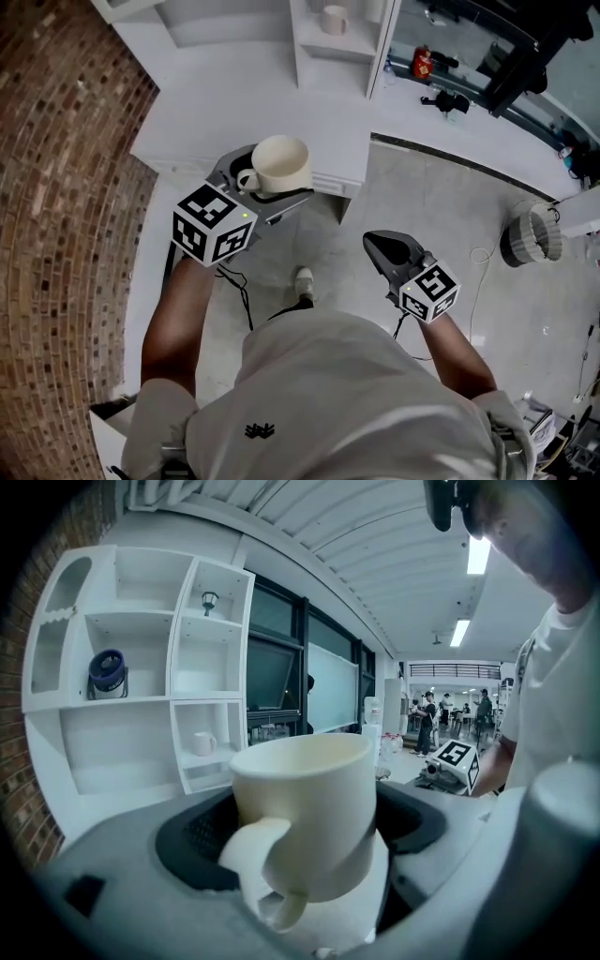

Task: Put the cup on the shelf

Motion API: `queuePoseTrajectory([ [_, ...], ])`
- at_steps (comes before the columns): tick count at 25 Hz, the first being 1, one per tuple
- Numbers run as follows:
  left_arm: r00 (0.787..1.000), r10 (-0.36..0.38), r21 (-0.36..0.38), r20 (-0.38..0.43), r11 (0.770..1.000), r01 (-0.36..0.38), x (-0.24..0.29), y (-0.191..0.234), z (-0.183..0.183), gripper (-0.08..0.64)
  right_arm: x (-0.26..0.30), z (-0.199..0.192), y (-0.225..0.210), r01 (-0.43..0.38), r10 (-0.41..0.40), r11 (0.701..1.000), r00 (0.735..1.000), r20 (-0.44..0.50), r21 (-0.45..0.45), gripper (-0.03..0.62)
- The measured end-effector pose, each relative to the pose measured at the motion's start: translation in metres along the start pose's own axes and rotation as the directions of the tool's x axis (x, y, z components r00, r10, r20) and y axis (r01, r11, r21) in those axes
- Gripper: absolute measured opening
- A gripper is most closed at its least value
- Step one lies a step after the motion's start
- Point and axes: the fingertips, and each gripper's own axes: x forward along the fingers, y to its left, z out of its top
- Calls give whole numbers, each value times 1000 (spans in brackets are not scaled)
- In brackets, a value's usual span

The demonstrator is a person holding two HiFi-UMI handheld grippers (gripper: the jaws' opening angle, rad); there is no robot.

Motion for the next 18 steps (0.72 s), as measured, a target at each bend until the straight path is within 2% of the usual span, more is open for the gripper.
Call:
queuePoseTrajectory([
  [8,997,-54,79,47,996,50,23,73,44,431,62,25,-29,32,-32,999,999,-11,-9,12],
  [18,994,-73,98,80,993,65,58,139,84,431,105,35,-62,45,-44,999,999,-27,8,12],
])
